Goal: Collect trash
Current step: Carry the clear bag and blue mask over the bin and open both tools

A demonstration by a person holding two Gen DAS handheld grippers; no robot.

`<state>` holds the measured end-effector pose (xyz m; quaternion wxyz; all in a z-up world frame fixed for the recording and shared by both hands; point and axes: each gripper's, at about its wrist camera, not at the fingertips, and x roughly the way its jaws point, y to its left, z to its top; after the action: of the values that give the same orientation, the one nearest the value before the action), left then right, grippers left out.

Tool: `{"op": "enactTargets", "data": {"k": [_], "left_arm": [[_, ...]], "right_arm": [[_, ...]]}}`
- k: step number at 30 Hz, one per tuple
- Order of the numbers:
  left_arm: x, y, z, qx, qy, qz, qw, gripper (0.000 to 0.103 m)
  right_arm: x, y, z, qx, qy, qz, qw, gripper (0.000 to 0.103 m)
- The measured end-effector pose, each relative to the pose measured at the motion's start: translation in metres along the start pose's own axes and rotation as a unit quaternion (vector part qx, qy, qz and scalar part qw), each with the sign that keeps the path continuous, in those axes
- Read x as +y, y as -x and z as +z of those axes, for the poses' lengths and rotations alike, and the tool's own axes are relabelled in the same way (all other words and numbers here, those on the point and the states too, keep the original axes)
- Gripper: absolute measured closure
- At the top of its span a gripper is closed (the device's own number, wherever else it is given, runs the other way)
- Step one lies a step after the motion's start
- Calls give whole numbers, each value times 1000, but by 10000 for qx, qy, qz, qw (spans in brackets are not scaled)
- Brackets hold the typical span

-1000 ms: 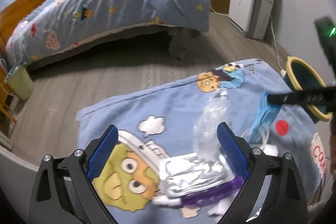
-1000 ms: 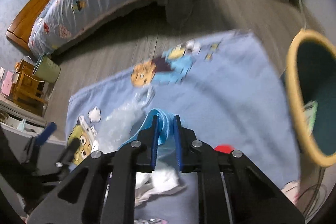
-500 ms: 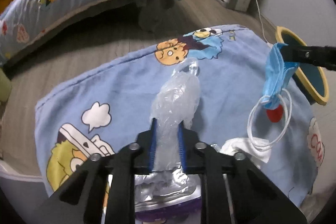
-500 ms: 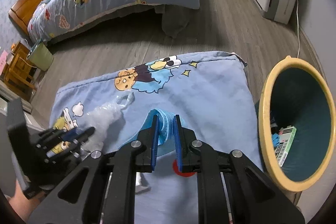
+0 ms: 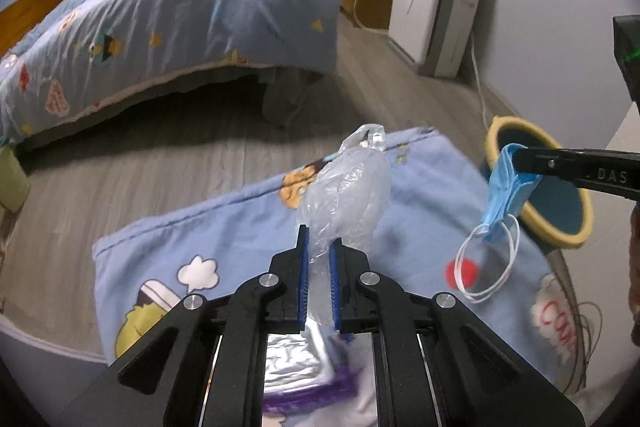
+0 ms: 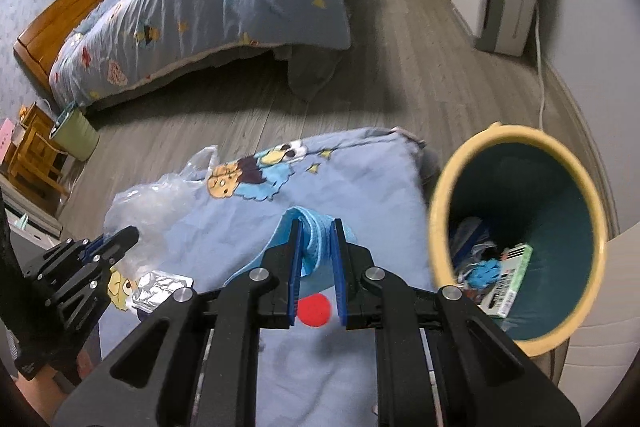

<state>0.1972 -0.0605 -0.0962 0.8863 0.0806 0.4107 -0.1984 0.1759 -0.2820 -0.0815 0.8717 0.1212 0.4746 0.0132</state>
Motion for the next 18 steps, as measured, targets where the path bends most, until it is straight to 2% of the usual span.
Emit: {"op": "enactTargets", "data": {"k": [9,18], "left_arm": [[-44,22,14,-299,-262,-272,9988,93],[-85,20,18,-334,-509,-457,9971,93]], "right_arm": [[-47,36,-1,-263,-232,-236,9991,90],[-106,60,-5,-466,-574,-517,9959,90]]}}
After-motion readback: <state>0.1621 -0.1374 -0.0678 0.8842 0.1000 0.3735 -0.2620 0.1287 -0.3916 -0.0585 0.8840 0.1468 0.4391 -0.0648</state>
